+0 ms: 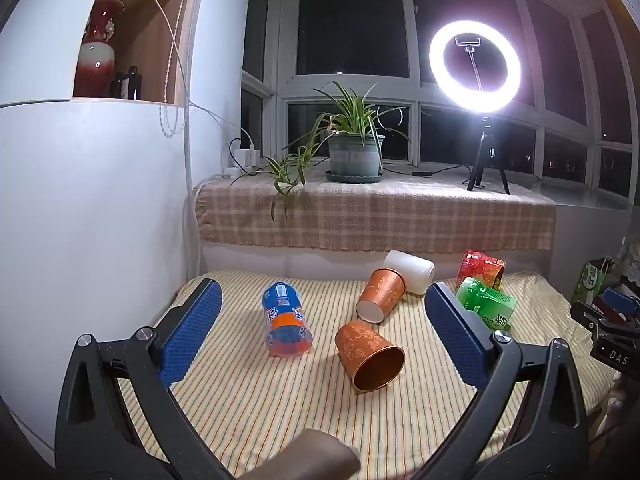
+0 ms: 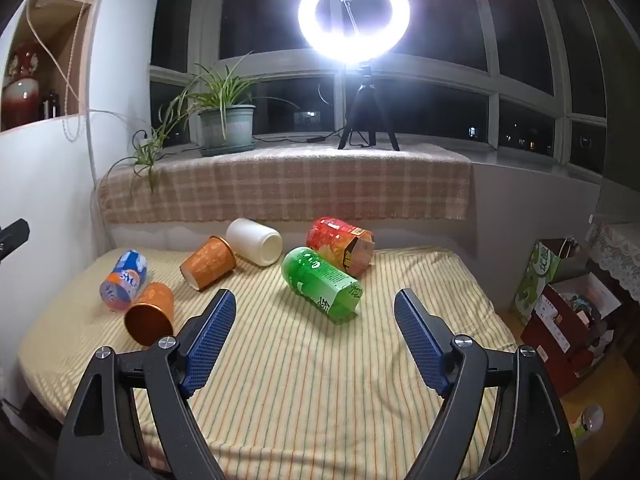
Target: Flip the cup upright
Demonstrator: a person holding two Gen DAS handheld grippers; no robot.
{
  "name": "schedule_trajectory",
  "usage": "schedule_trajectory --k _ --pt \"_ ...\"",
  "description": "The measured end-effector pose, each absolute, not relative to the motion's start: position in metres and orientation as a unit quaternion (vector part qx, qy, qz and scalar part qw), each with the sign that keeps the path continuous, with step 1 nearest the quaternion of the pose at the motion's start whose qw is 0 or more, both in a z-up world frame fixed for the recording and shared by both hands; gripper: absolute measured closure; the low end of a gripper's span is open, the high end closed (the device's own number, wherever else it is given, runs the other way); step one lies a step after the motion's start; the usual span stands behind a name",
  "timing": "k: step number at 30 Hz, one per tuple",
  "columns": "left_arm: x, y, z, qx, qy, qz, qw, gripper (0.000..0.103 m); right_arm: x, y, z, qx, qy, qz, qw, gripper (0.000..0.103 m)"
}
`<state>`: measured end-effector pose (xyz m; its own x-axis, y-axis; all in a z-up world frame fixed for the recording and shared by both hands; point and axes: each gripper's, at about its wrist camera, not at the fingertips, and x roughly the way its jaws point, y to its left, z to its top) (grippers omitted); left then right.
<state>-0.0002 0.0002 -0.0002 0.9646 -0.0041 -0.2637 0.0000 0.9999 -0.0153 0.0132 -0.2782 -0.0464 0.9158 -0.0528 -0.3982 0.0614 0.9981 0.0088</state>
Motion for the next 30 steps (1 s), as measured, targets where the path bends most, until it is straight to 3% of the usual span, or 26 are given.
schedule_trajectory --k 30 --pt "0.009 0.015 -0.018 -0.009 0.149 0.004 0.989 0.000 0.026 -0.268 -0.045 0.000 0.213 -0.027 0.977 0.022"
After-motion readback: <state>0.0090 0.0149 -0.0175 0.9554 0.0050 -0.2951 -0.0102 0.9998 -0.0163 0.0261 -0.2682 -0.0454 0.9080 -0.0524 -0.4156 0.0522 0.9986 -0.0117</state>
